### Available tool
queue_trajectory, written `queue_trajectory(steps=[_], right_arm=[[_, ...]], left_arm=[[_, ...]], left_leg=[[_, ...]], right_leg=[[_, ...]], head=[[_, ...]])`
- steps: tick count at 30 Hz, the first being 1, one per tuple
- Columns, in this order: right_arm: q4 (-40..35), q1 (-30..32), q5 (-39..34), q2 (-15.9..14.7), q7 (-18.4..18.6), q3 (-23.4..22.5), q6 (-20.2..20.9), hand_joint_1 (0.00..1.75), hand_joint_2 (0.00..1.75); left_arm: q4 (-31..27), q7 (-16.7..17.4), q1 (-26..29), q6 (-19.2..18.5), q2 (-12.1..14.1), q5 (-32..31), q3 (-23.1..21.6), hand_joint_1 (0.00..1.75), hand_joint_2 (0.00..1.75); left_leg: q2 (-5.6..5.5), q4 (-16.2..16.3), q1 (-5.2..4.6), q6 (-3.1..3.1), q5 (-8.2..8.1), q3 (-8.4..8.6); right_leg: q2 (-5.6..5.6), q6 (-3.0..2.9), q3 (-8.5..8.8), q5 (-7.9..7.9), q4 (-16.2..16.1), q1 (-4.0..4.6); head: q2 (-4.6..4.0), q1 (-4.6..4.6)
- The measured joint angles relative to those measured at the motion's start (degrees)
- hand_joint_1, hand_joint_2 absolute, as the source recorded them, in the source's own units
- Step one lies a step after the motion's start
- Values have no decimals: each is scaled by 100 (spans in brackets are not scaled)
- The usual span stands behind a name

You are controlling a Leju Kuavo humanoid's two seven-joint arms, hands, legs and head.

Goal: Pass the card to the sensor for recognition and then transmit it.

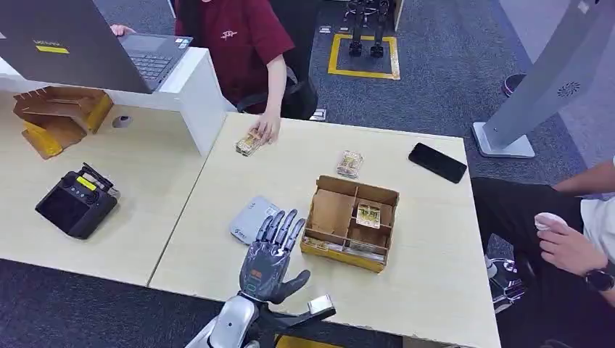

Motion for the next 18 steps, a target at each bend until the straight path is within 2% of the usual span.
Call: queue_trajectory(steps=[9, 18], right_arm=[[-2, -22, 160, 26, 26, -22, 33, 0, 175], [-35, -89, 415, 72, 33, -127, 129, 0, 175]], left_arm=[[151, 195, -36, 94, -90, -2, 24, 0, 175], [869, 719, -378, 271, -140, -15, -46, 0, 175]], left_leg=[[-1, 0, 1, 0, 0, 1], [0, 2, 0, 2, 2, 1]], right_leg=[[-1, 0, 0, 0, 1, 0], [0, 0, 0, 1, 2, 0]], head=[[0, 0], [0, 0]])
